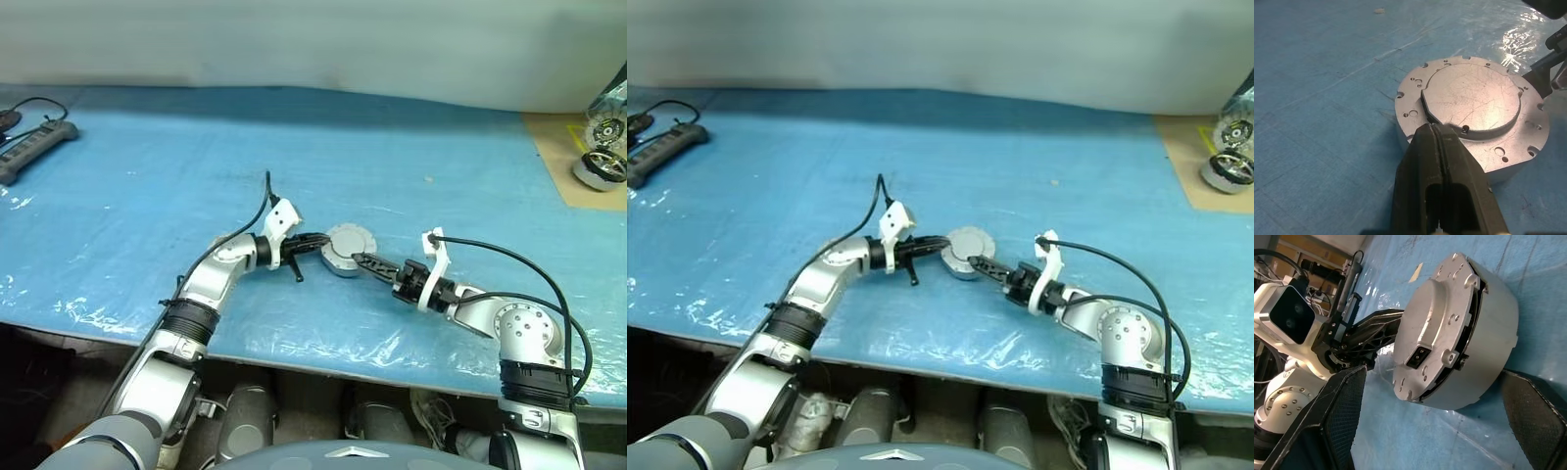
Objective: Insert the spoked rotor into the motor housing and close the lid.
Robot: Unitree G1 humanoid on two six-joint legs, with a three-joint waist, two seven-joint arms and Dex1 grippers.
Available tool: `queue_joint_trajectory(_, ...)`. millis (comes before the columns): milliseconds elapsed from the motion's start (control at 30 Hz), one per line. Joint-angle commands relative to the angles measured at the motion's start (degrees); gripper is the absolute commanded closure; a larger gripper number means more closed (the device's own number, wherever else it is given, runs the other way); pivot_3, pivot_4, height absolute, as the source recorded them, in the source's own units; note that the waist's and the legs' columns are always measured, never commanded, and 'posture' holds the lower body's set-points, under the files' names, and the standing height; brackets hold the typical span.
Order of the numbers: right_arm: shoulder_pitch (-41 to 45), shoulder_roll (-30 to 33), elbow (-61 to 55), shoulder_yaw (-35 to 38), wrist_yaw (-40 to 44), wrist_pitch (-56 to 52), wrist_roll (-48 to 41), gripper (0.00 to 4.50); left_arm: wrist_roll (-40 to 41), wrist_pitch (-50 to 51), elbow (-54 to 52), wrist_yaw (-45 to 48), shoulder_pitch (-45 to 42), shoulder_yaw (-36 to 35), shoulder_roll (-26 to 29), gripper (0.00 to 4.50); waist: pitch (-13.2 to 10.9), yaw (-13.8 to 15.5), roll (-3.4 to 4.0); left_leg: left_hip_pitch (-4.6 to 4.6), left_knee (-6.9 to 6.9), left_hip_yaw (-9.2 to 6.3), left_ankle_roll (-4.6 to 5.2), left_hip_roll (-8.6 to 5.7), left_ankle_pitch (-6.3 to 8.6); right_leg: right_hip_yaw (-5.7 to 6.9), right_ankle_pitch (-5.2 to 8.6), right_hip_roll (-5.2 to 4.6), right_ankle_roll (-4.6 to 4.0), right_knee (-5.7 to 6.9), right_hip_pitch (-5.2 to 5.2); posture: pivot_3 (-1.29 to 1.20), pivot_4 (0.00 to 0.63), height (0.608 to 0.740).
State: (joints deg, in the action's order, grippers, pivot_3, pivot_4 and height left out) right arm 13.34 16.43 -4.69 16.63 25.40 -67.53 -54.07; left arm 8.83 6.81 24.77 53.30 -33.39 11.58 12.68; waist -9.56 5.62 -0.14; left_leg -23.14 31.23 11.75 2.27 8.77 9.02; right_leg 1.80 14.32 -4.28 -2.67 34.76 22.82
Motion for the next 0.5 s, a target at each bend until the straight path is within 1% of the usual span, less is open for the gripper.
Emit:
queue_joint_trajectory(33, 0.6, -1.5, 1.0, 0.7, -1.0, 0.1, -1.4, 0.01, -0.9, -0.7, 1.2, 0.0, -0.6, 0.4, -0.2, 4.5, 0.0, 0.0, 0.0, 0.0, 0.01, 0.0, 0.0, 0.0, 0.0, 0.0, 0.0, 0.0, 0.0, 0.01, 0.0, 0.0, 0.15, 0.74)
queue_joint_trajectory(167, 2.2, -3.7, 2.9, 2.2, -3.0, 1.3, -1.2, 0.01, -0.6, 0.3, 0.6, -0.2, -1.9, 0.2, -0.7, 4.5, 0.0, -0.1, 0.0, 0.08, 0.03, 0.0, -0.03, 0.01, -0.02, -0.01, -0.01, 0.0, -0.02, 0.05, -0.05, 0.0, 0.15, 0.74)
queue_joint_trajectory(300, 2.3, -4.0, 4.4, 3.0, -4.2, 2.0, -0.3, 0.01, -0.3, 1.4, -0.4, -0.1, -2.5, 0.0, -0.4, 4.5, 0.0, -0.1, 0.0, 0.11, 0.02, 0.0, -0.04, 0.02, -0.05, 0.0, -0.05, 0.0, -0.03, 0.06, -0.06, 0.0, 0.15, 0.74)
queue_joint_trajectory(400, 2.0, -4.2, 5.1, 3.6, -4.6, 2.4, -0.5, 0.64, 0.2, 3.5, -2.8, 0.0, -2.6, -0.3, 0.1, 4.5, 0.0, -0.1, 0.0, 0.09, 0.02, 0.0, -0.09, 0.01, -0.08, -0.01, -0.05, -0.01, -0.03, 0.05, -0.06, 0.0, 0.15, 0.74)
queue_joint_trajectory(500, 1.8, -4.5, 4.9, 3.6, -4.7, 2.7, -1.1, 1.73, 0.8, 6.4, -6.3, 0.1, -2.2, -0.5, 0.9, 4.5, 0.0, -0.1, 0.0, 0.02, -0.01, 0.0, -0.09, 0.01, -0.08, 0.0, -0.05, 0.0, -0.03, 0.05, 0.03, 0.0, 0.15, 0.74)
